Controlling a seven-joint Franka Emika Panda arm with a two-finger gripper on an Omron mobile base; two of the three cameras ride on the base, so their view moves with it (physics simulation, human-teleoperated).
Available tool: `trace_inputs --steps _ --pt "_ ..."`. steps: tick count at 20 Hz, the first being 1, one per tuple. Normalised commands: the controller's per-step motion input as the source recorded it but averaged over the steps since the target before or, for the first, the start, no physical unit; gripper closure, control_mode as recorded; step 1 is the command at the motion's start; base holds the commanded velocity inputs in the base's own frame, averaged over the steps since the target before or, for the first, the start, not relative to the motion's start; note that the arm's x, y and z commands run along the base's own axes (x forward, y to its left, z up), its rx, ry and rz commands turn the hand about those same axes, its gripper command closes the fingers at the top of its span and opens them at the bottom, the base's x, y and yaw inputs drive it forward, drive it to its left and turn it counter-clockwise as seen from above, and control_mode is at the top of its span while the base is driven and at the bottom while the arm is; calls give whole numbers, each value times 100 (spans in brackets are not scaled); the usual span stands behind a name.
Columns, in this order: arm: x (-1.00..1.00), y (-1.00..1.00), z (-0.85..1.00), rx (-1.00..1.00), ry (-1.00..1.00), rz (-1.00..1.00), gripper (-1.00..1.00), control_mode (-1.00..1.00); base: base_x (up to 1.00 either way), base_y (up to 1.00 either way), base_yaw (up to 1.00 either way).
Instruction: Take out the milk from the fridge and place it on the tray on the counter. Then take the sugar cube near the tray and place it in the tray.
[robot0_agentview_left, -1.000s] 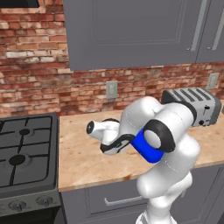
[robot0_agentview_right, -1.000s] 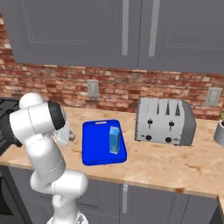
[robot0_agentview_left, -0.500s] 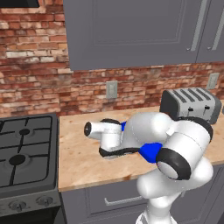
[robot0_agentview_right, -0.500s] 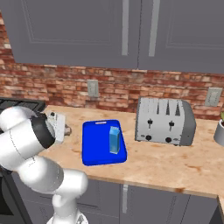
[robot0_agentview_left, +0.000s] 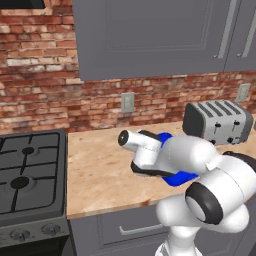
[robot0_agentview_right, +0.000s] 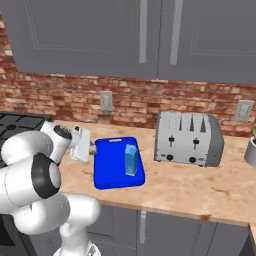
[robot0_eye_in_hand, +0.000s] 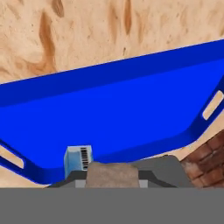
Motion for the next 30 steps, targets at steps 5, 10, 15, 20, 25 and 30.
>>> trace_inputs --steps 5,10,15,20,25,30 --pt "4 -41 2 18 0 4 100 -100 0 0 0" --pt "22 -24 -8 24 11 9 100 -100 0 0 0" --pt "41 -19 -30 15 14 12 100 -100 0 0 0" --pt "28 -8 -29 10 8 9 100 -100 0 0 0" --pt "36 4 -31 7 10 3 100 -100 0 0 0" --pt "30 2 -30 7 9 0 100 -100 0 0 0"
